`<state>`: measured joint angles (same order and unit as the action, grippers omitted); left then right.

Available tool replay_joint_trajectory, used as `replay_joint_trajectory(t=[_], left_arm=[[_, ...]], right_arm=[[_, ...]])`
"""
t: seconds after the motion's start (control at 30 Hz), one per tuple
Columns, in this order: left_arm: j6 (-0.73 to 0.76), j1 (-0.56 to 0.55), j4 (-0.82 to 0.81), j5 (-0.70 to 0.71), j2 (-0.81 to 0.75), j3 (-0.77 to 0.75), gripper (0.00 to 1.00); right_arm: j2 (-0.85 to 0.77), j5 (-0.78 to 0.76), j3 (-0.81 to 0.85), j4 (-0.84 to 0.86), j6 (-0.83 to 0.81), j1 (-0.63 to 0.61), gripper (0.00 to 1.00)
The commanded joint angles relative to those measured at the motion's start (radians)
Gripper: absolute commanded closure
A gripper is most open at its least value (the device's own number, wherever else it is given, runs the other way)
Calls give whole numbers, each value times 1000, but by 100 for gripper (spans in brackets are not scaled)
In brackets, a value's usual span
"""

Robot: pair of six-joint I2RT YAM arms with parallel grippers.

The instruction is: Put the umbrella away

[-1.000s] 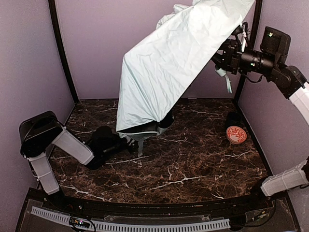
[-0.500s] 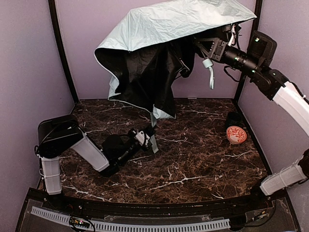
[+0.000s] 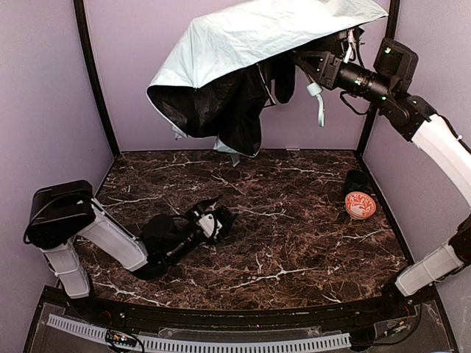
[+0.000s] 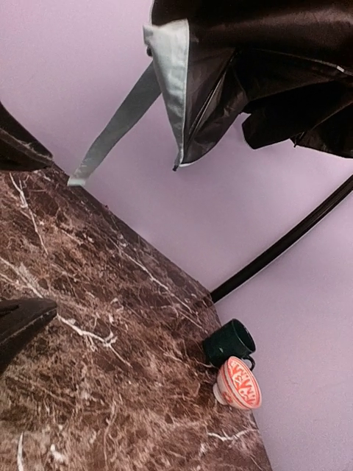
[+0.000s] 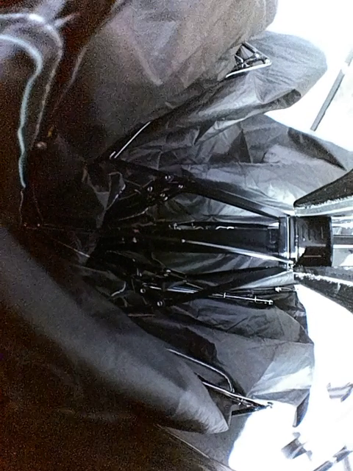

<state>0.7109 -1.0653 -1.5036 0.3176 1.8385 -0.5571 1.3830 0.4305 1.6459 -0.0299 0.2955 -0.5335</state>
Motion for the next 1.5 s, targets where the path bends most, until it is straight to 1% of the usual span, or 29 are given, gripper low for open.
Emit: replay_joint_trajectory(t=[0.0,0.07,0.1,0.13,0.2,0.27,0.33,0.43,0.53,0.6,0.63,0.67,0.73,0.77,0.83,0.93,1.0,1.07,1.17,1.23,1.3,1.4,1.47], left_arm=[[-181,-10,270,-74,-258,56,40],[-260,-10,462,-170,-389,48,40],[-291,-10,599,-241,-454,39,40],[-322,-10,677,-280,-529,27,41],[-365,-10,779,-318,-618,14,43],[-412,-9,814,-286,-698,25,44],[-441,-8,807,-230,-772,46,44],[-491,16,800,-186,-845,54,44],[-634,102,813,-131,-873,32,44],[-757,204,884,-129,-863,-3,45],[-792,252,917,-125,-845,-20,46],[-807,287,947,-119,-821,-38,46],[-777,311,991,-88,-742,-79,46],[-757,312,1012,-70,-686,-98,46],[-756,312,1019,-78,-596,-122,47],[-770,311,937,-169,-497,-106,48],[-788,304,870,-243,-455,-83,51],[-766,269,846,-283,-423,-81,53],[-690,190,834,-291,-371,-86,53],[-682,170,827,-305,-344,-78,53],[-684,163,811,-336,-339,-55,53],[-636,133,759,-393,-367,4,53],[-608,116,763,-408,-369,16,53]], right_arm=[[-8,66,55,-35,-167,47,100],[-4,106,53,-61,-195,78,100],[-1,131,52,-72,-207,94,100],[1,168,49,-74,-217,112,100],[9,267,55,-82,-246,146,100],[32,377,96,-141,-293,175,100],[68,444,170,-276,-384,191,100],[100,485,244,-452,-531,190,100],[117,513,287,-565,-633,191,100],[125,524,305,-614,-663,191,100],[124,529,303,-623,-667,191,100],[120,536,296,-623,-668,190,100],[112,551,272,-613,-667,191,100],[108,571,253,-605,-666,191,100],[98,613,208,-564,-644,190,100],[97,654,122,-462,-576,183,100],[106,656,78,-417,-552,168,100],[118,648,50,-402,-545,145,100],[147,638,30,-410,-561,103,100],[165,635,17,-409,-561,86,100],[185,623,0,-400,-548,71,100],[241,585,-26,-389,-515,41,100],[276,561,-43,-399,-513,17,100]])
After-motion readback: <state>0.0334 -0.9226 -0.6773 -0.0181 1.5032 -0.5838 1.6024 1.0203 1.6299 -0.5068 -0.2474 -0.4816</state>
